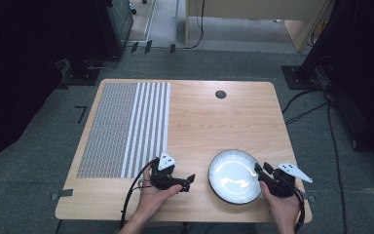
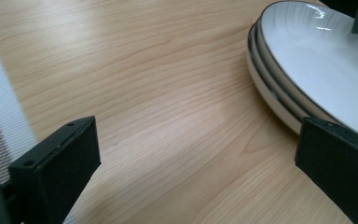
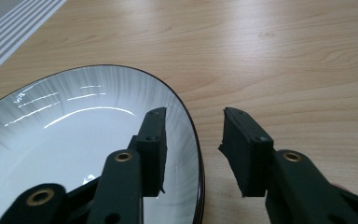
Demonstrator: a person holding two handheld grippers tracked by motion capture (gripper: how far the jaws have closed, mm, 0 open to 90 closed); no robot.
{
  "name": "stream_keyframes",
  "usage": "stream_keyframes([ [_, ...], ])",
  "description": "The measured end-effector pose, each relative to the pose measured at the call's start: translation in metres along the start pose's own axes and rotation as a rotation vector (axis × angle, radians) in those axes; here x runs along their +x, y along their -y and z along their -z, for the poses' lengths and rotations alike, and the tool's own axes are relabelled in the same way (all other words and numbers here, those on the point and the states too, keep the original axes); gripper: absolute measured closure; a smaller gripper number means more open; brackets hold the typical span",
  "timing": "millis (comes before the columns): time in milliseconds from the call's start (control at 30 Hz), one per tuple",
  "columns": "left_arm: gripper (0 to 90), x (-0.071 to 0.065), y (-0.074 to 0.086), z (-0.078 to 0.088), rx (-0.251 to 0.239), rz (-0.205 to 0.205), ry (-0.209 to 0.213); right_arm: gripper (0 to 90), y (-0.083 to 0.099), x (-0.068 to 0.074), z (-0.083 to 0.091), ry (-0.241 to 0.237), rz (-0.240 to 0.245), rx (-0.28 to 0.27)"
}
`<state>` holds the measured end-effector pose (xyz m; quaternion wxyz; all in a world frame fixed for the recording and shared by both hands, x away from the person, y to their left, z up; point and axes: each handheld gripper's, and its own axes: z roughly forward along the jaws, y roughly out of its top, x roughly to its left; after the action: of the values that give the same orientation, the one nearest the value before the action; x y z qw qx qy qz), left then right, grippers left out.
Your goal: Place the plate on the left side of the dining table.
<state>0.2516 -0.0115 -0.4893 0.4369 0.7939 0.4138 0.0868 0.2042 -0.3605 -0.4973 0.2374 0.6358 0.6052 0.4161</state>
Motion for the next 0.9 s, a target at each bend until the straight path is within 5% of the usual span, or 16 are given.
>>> stream_keyframes([
  [67,1.4,-0.006,-0.002,-0.004,0.003,-0.003,0.006,64.3,0.0,0.001,0.0,-0.03,-0.007,0.017],
  [300,13.3,-0.022,-0.005,-0.016,0.002,0.002,0.006,75.4,0.001,-0.001,-0.002,-0.018,-0.033,0.076],
  [500,17.4,-0.031,-0.008,-0.023,0.009,0.003,0.037,78.4,-0.001,-0.005,0.0,-0.024,-0.085,0.08],
  [900,35.3,-0.041,-0.012,-0.024,-0.028,0.028,0.116,83.6,-0.002,0.0,0.004,0.009,-0.099,0.067],
])
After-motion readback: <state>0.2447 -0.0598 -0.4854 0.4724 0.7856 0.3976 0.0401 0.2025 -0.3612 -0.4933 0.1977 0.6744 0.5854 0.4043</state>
